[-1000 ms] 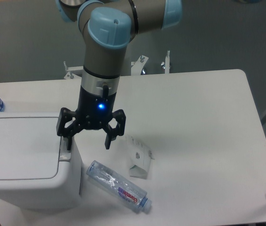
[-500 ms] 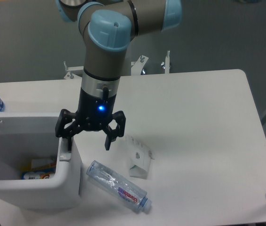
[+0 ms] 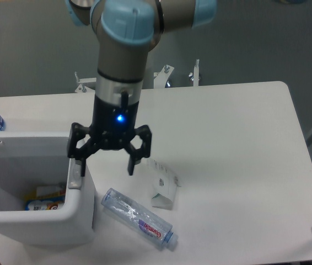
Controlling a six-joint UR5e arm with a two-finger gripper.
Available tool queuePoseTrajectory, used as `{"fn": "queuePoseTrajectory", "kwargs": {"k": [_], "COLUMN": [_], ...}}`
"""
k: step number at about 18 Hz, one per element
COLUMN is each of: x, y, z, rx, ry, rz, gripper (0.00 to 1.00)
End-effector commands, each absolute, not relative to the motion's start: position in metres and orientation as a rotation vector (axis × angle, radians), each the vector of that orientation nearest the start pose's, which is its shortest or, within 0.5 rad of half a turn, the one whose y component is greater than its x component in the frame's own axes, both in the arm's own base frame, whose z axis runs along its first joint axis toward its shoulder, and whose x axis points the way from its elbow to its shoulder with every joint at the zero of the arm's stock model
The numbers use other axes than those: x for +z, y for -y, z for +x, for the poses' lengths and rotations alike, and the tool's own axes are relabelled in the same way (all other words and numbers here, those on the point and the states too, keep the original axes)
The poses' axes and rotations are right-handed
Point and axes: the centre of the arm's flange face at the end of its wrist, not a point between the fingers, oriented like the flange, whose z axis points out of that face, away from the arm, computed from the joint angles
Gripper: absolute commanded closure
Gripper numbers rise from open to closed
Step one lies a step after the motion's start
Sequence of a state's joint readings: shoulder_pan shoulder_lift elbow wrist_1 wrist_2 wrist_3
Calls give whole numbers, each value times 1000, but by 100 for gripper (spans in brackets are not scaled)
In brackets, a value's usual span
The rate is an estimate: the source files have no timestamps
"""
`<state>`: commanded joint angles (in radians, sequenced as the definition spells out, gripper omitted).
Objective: Open the trash can
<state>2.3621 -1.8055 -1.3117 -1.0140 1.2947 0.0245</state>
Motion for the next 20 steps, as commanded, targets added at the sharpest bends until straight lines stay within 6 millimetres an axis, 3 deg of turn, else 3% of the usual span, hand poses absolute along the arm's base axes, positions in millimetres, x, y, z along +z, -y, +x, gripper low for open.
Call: {"fn": "queuePoseTrajectory", "kwargs": {"k": [4,8,13,15,18,20], "x": [581,594,576,571,563,560], "y": [-521,-474,-426,-407,-361,-346], "z": [-382,-423,-468,-474,-499,-509], "rx": [46,170,295,343,469,502], "ry": [917,825,637,563,520,503], "rz": [-2292,-2324,-2450,-2497,-2589,-2621], "gripper": [0,0,0,0,0,0]}}
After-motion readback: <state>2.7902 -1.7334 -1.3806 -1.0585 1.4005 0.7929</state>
